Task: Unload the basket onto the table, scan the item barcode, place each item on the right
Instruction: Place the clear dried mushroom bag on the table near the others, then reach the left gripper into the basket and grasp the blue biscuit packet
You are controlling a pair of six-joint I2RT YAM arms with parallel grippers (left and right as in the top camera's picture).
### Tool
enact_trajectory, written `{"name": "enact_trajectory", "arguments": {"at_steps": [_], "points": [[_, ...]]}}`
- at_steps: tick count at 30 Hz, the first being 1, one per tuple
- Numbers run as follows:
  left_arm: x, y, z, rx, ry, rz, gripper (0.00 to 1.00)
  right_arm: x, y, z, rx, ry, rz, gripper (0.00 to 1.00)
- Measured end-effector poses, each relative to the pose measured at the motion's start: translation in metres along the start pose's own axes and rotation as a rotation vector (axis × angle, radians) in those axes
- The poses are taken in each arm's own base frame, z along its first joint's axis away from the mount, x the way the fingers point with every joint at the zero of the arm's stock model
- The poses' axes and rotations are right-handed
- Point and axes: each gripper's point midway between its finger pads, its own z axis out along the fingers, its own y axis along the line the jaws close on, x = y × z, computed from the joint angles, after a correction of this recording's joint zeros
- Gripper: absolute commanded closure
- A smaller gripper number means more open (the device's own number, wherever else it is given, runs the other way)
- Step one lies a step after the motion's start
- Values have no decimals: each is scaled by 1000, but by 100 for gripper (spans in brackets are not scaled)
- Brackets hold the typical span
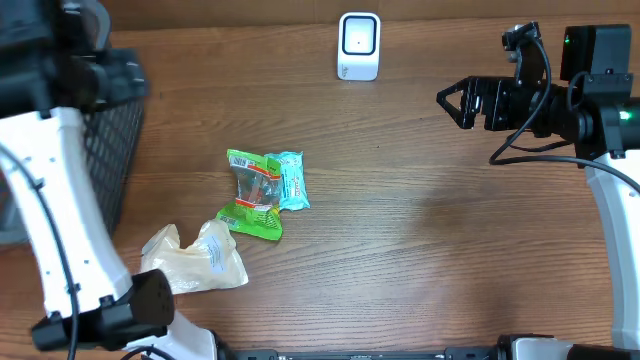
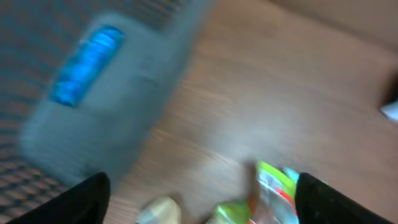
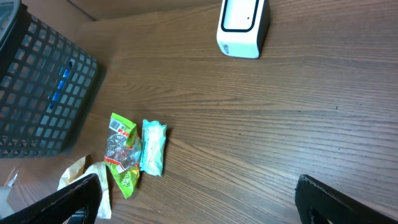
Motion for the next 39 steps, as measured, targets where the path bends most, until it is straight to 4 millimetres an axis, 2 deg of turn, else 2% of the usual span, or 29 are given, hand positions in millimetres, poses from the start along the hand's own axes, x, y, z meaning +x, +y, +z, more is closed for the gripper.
{"name": "enact_trajectory", "arguments": {"at_steps": [3, 6, 9, 10, 12, 13, 14, 15, 16, 19, 22, 24, 28, 30, 32, 35, 38, 39], "points": [[-39, 45, -2, -76, -148, -48, 11, 0, 0, 0, 0, 0, 0, 0], [-61, 83, 6, -125, -213, -94, 11, 1, 0, 0, -1, 2, 1, 0], [-73, 114, 28, -150, -229, -127, 11, 1, 0, 0, 0, 6, 3, 0], [-75, 131, 46, -165, -212, -148, 11, 1, 0, 0, 0, 6, 3, 0], [-73, 148, 75, -181, -175, -164, 12, 2, 0, 0, 0, 7, 4, 0], [-67, 160, 97, -192, -133, -175, 12, 2, 0, 0, 1, 6, 5, 0], [-62, 165, 111, -195, -105, -178, 13, 2, 0, 0, 0, 6, 4, 0], [-55, 171, 134, -197, -61, -181, 12, 2, 0, 0, 0, 7, 4, 0], [-46, 175, 157, -194, -14, -183, 13, 2, 0, 0, 0, 7, 4, 0], [-30, 180, 209, -184, 58, -186, 13, 2, 0, 0, 1, 8, 5, 0], [-23, 183, 243, -179, 82, -187, 12, 2, 0, 0, 1, 9, 6, 0], [-21, 185, 257, -180, 82, -185, 12, 3, 0, 0, 0, 12, 8, 0], [-25, 188, 269, -185, 61, -182, 12, 3, 0, 0, 0, 12, 8, 0], [-21, 190, 276, -185, 74, -182, 13, 3, 0, 0, 1, 12, 8, 0], [-14, 193, 285, -186, 95, -187, 16, 3, 0, 0, 1, 13, 8, 0], [6, 198, 306, -186, 153, -197, 27, 3, 0, 0, 1, 12, 8, 0], [27, 204, 324, -185, 216, -202, 28, 2, 0, 0, 0, 7, 5, 0], [29, 205, 325, -186, 219, -201, 29, 1, 0, 0, 0, 6, 3, 0]]}}
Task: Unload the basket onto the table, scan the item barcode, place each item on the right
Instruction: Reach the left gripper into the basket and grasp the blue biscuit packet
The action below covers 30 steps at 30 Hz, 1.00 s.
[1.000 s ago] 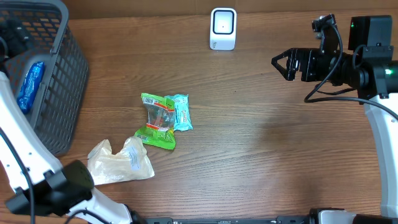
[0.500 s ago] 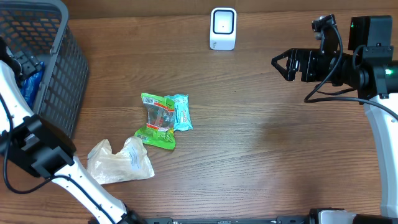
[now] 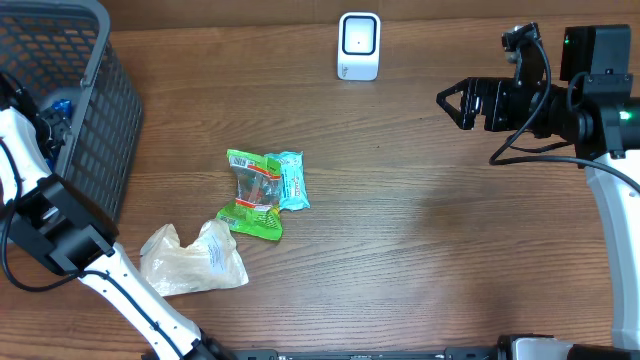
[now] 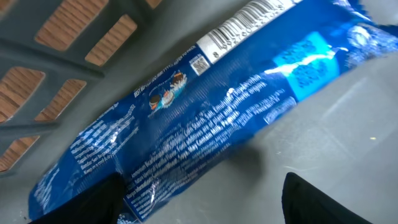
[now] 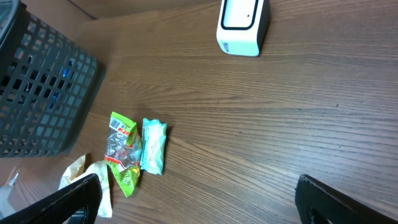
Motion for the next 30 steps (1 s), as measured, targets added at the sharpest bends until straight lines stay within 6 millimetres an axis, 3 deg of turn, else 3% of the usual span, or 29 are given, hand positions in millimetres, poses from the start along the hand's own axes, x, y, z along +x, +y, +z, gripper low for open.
{"name": "enact_trajectory", "arguments": {"at_steps": [3, 4, 8, 19, 23, 24, 27, 30], "points": [[1, 0, 1, -3, 2, 3, 43, 0, 0, 0, 0, -1, 0, 0], [2, 0, 2, -3, 10, 5, 64, 0, 0, 0, 0, -1, 0, 0], [17, 3, 10, -22, 71, 4, 96, 0, 0, 0, 0, -1, 0, 0], [52, -11, 0, -17, 228, -11, 96, -3, 0, 0, -1, -10, -7, 0], [80, -40, -15, 142, 367, -27, 96, -3, 0, 0, 0, -12, -8, 0], [85, -49, -19, 196, 399, -36, 91, -3, 0, 0, -1, -12, -8, 0], [89, -64, -23, 274, 425, -32, 52, -3, 0, 0, -1, -11, -8, 0], [86, -71, -27, 297, 415, -15, 44, -3, 0, 0, -1, -12, -8, 0]]}}
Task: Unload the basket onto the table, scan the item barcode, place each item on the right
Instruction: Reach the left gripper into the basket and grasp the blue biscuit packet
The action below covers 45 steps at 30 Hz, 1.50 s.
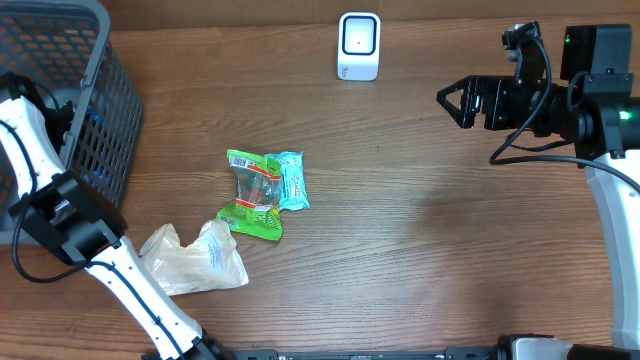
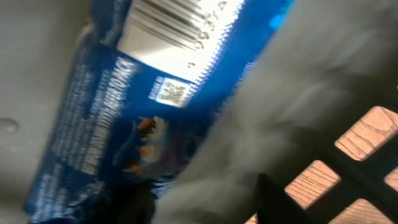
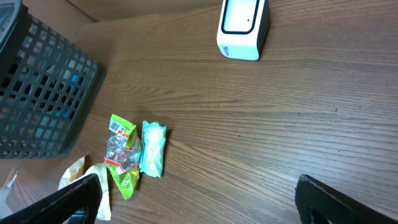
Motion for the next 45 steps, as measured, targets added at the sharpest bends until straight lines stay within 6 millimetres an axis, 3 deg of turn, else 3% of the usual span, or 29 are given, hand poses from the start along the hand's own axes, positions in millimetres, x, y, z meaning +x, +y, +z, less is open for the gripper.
{"name": "enact_trajectory", "arguments": {"at_steps": [10, 13, 14, 19, 24, 28, 31, 32, 41, 45], "points": [[-10, -6, -3, 0, -42, 23, 43, -2, 0, 0, -1, -9, -6, 0], [-8, -11, -16, -3, -40, 30, 19, -3, 0, 0, -1, -11, -7, 0], [-9, -16, -25, -4, -55, 43, 16, -3, 0, 0, -1, -11, -7, 0], [-26, -26, -77, -64, -207, 98, 18, -3, 0, 0, -1, -11, -7, 0], [-57, -4, -78, -193, -319, 100, 21, -3, 0, 0, -1, -12, -8, 0], [-57, 11, -38, -214, -254, 87, 32, -3, 0, 0, -1, -12, -8, 0], [-44, 19, -6, -217, -170, 77, 78, -3, 0, 0, -1, -12, -8, 0], [-43, 20, -5, -217, -165, 76, 96, -3, 0, 0, -1, -11, -8, 0], [-35, 18, -7, -209, -140, 48, 96, -3, 0, 0, -1, -12, -8, 0], [-23, 16, -22, -209, -115, 15, 96, -3, 2, 0, -10, -12, -8, 0]]}}
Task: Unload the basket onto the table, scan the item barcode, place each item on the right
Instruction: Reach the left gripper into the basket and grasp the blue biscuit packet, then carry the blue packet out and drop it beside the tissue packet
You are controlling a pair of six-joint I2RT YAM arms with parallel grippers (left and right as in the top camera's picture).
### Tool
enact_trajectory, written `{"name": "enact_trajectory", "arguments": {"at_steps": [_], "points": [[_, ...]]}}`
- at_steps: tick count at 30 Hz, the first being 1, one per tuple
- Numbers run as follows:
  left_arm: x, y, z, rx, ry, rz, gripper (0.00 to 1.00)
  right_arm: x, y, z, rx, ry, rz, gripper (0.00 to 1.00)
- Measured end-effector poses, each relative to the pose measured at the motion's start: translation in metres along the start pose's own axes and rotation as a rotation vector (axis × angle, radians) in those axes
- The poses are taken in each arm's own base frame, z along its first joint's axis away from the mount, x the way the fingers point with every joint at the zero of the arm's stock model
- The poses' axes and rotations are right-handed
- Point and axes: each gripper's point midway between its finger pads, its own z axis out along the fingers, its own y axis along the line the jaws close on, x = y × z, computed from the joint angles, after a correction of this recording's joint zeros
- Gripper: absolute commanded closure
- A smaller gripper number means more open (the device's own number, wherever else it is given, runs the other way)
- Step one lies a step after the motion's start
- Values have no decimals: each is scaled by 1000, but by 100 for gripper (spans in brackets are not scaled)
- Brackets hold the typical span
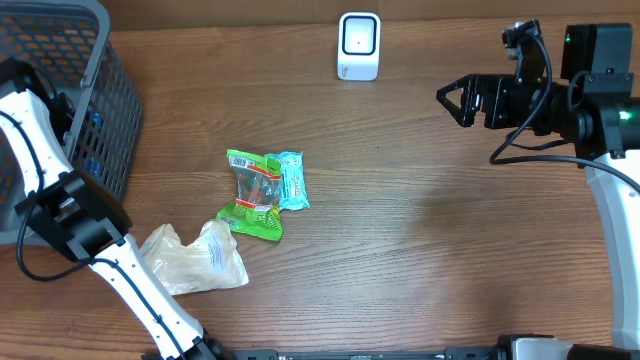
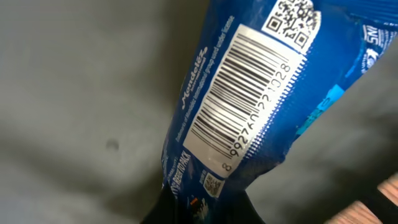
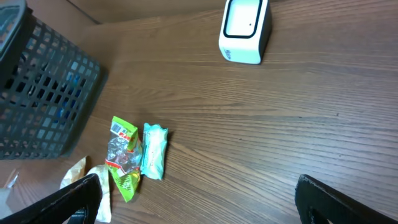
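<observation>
A blue snack packet (image 2: pixel 249 106) with a white barcode panel fills the left wrist view, lying on the grey floor of the basket (image 1: pixel 110 60). My left gripper (image 2: pixel 202 208) is down inside the basket, shut on the packet's lower end. From overhead only a bit of blue shows through the mesh, the packet (image 1: pixel 92 122). The white scanner (image 1: pixel 359 45) stands at the table's far edge and also shows as the scanner (image 3: pixel 244 30). My right gripper (image 1: pixel 455 103) hangs open and holds nothing, high over the right side; it is the right gripper (image 3: pixel 199 196) in its own view.
A green packet (image 1: pixel 252 195) and a teal packet (image 1: pixel 290 180) lie side by side at the table's middle left. A pale crumpled bag (image 1: pixel 195 258) sits nearer the front. The dark mesh basket takes up the far left corner.
My left gripper's fingers, then apart on either side of the blue packet, are now closed on its end. The barcode panel now faces the wrist camera more squarely. The right arm is unchanged.
My left gripper was open above the basket, with the blue packet visible inside. Then it was down in the basket, open over the packet, then close against it with fingers either side. Now it is shut on the packet. The right arm stayed put throughout.
</observation>
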Motion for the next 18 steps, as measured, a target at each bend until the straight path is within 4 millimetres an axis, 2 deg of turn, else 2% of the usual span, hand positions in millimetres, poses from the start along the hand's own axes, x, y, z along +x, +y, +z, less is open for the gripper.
{"name": "enact_trajectory", "arguments": {"at_steps": [1, 2, 3, 4, 6, 8, 9, 10, 11, 12, 13, 15, 16, 18], "points": [[-1, 0, -9, 1, -13, -3, 96, 0, 1, 0, -5, 1, 0, 0], [-3, -1, -28, 2, -45, -2, 96, 0, 1, 0, -6, 1, 0, 0], [-8, -3, -63, 6, -118, -2, 96, 0, 2, 0, -9, 1, 1, 0], [-10, -3, -75, 7, -145, -2, 96, 0, 2, 0, -9, 1, 0, 0], [-12, -6, -146, 12, -298, 0, 96, 0, 2, 0, -13, 1, 0, 0], [-1, -8, -224, 19, -461, 0, 96, 0, 2, 0, -14, 1, 0, 0], [7, -8, -254, 23, -526, 0, 96, 0, 2, 0, -14, 1, 0, 0], [17, -9, -288, 29, -598, 0, 96, 0, 3, 0, -15, 0, -1, 0], [38, -10, -332, 37, -689, 0, 96, -1, 3, 0, -16, -4, -4, 0], [55, -10, -358, 42, -743, -1, 95, -2, 3, 0, -17, -5, -5, 0], [71, -12, -375, 52, -770, 5, 96, -1, 4, 0, -20, -5, -4, 0], [107, -23, -389, 97, -755, 31, 96, -1, 5, 0, -29, -4, -5, 0], [115, -29, -388, 115, -735, 47, 96, -1, 6, 0, -32, -4, -4, 0], [128, -61, -375, 191, -656, 125, 96, -1, 7, 0, -38, -3, -4, 0]]}}
